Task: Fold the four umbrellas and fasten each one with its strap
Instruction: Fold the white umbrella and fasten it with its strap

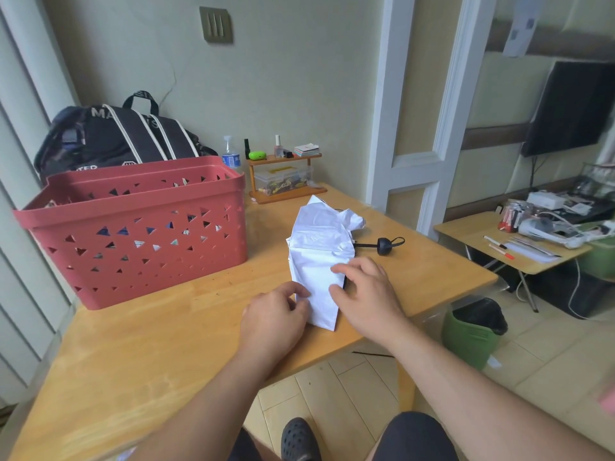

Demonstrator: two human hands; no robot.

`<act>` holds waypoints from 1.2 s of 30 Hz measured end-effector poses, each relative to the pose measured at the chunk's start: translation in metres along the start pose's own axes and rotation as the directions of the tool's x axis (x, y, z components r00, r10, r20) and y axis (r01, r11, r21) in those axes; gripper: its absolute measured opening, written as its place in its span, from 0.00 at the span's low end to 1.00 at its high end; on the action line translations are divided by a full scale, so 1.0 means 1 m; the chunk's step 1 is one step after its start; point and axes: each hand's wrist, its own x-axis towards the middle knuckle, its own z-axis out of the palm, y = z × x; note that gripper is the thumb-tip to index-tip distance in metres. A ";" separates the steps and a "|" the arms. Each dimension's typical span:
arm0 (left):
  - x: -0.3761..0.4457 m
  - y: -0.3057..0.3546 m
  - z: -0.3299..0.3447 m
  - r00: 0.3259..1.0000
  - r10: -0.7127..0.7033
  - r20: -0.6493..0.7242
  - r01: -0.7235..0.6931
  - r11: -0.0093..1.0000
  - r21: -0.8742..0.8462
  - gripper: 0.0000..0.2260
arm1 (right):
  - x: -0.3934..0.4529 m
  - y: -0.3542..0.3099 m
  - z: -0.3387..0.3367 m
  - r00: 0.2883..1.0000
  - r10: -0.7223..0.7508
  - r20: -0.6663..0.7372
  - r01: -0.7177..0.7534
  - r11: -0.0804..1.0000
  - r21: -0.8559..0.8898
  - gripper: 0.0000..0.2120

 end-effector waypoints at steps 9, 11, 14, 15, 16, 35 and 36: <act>0.001 0.005 0.001 0.996 0.024 0.085 -0.040 0.980 0.193 0.09 | 0.054 0.026 -0.017 0.707 0.361 0.609 0.019 0.850 -0.526 0.46; 0.007 0.010 -0.003 0.989 -0.022 0.150 -0.022 0.959 0.282 0.10 | 0.051 0.029 -0.017 0.726 0.332 0.602 0.039 0.855 -0.518 0.48; 0.030 0.026 -0.008 0.987 0.054 0.149 -0.097 0.949 0.299 0.12 | 0.042 0.030 -0.012 0.786 0.278 0.552 0.070 0.848 -0.525 0.49; 0.041 0.031 -0.008 0.980 0.168 0.108 -0.190 0.949 0.250 0.12 | 0.041 0.031 -0.011 0.795 0.267 0.545 0.075 0.848 -0.524 0.49; 0.052 0.035 -0.008 0.954 0.288 0.084 -0.300 0.929 0.218 0.13 | 0.040 0.031 -0.010 0.797 0.262 0.544 0.079 0.849 -0.523 0.50; 0.081 -0.024 0.005 0.829 0.212 0.518 -0.450 0.802 0.392 0.41 | 0.034 0.009 -0.004 0.876 -0.039 0.481 0.191 0.943 -0.271 0.27; 0.079 -0.025 0.004 0.827 0.211 0.521 -0.453 0.798 0.397 0.43 | 0.031 0.012 -0.003 0.810 0.044 0.584 0.195 0.920 -0.340 0.28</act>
